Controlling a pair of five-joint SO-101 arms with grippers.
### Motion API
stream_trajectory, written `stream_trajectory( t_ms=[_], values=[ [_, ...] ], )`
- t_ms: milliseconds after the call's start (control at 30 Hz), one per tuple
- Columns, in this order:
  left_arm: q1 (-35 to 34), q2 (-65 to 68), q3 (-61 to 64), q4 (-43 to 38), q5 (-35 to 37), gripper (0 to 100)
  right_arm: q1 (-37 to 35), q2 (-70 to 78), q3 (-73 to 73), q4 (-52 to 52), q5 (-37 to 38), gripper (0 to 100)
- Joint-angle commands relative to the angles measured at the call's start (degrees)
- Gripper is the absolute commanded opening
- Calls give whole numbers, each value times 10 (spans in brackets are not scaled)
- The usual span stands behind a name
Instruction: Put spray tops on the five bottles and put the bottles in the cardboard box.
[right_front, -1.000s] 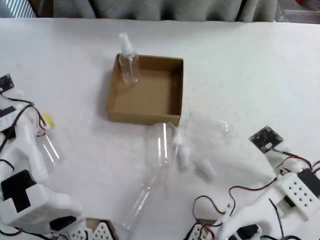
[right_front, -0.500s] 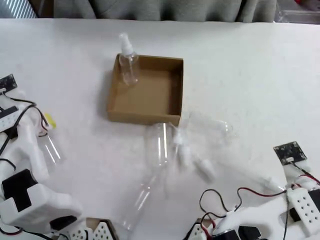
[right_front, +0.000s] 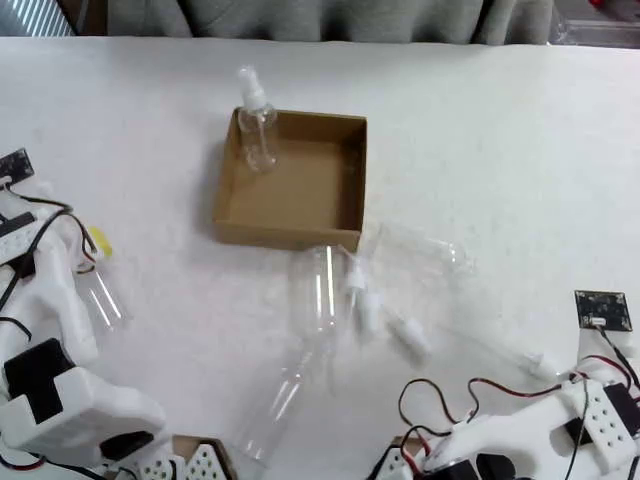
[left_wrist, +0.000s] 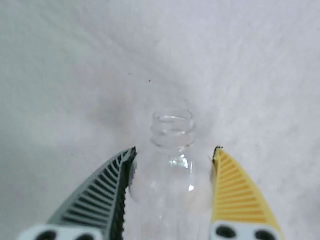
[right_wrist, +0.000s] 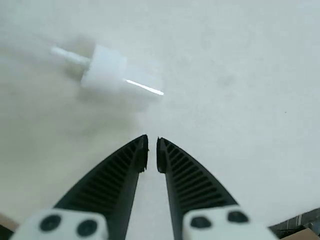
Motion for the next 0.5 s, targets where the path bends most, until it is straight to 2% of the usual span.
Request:
stream_trajectory(
  t_ms=[0, 133, 467],
  values=[
    [8, -4, -1, -8, -6, 28, -15, 1, 6, -37, -17, 16],
    [8, -3, -2, -8, -6, 28, -16, 1, 10, -51, -53, 16],
    [8, -3, -2, -8, -7, 28, -73, 2, 12, -47, -135, 16]
  ],
)
